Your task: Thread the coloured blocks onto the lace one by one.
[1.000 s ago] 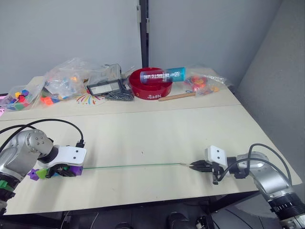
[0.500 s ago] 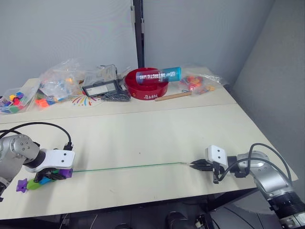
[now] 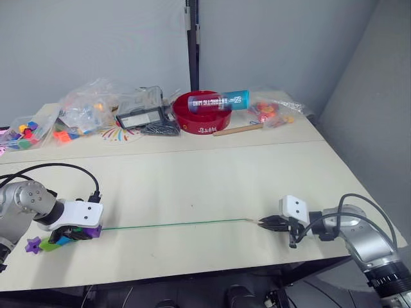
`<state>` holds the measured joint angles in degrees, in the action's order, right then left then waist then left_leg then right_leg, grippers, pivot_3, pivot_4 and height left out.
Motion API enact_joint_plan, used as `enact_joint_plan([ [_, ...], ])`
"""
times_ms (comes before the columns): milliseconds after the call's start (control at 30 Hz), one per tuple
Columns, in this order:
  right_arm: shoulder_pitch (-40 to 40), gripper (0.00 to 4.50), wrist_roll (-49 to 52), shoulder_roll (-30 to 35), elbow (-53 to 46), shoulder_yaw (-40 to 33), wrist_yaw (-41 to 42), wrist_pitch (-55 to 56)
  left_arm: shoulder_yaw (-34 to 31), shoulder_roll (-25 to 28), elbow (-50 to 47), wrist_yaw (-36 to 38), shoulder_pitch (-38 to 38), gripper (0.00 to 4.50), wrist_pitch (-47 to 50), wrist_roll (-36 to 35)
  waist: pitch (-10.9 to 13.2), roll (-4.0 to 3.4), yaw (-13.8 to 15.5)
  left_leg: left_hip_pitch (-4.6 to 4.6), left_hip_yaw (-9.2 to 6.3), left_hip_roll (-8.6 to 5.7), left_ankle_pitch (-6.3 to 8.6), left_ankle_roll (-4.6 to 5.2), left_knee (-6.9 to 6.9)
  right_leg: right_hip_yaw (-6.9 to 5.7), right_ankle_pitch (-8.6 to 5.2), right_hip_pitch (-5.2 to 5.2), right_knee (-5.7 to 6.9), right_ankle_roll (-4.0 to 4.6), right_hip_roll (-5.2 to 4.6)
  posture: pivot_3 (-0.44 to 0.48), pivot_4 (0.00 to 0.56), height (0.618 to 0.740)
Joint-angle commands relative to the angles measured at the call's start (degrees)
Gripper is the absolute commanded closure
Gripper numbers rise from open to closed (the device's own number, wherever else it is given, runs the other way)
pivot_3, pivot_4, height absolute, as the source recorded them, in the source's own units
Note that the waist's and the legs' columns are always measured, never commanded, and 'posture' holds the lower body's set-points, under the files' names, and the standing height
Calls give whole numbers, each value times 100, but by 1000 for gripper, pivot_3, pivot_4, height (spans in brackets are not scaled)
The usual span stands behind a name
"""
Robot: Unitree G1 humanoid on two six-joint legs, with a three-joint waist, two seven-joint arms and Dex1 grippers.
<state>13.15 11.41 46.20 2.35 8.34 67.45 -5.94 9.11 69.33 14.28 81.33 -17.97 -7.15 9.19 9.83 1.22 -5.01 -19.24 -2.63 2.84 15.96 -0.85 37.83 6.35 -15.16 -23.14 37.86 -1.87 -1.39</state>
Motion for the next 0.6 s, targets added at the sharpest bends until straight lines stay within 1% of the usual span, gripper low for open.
enact_joint_plan([
  [33,-160,4500,-176,164,172,-61,-29,-50,235,-162,-188,64,69,3310,-14,54,0,0,39,-1,4,-1,0,1,0,1,0,0,-4,-1,-2,0,150,740],
  [200,-164,4500,-202,252,361,-173,-119,-55,286,-258,-258,176,6,3310,32,47,-1,1,125,-3,24,-4,2,3,0,14,4,2,-23,-10,-9,0,150,740],
  [367,-117,4500,-255,330,802,-306,-143,116,390,-334,35,137,-143,3310,-191,243,-7,-1,169,0,47,-7,2,3,0,35,8,4,-32,-20,-13,0,150,740],
  [600,-48,4500,-286,367,1125,-390,-144,300,418,-348,171,243,-178,3310,-206,256,-12,-1,223,7,72,-9,2,4,1,60,12,5,-33,-28,-14,0,150,740],
])
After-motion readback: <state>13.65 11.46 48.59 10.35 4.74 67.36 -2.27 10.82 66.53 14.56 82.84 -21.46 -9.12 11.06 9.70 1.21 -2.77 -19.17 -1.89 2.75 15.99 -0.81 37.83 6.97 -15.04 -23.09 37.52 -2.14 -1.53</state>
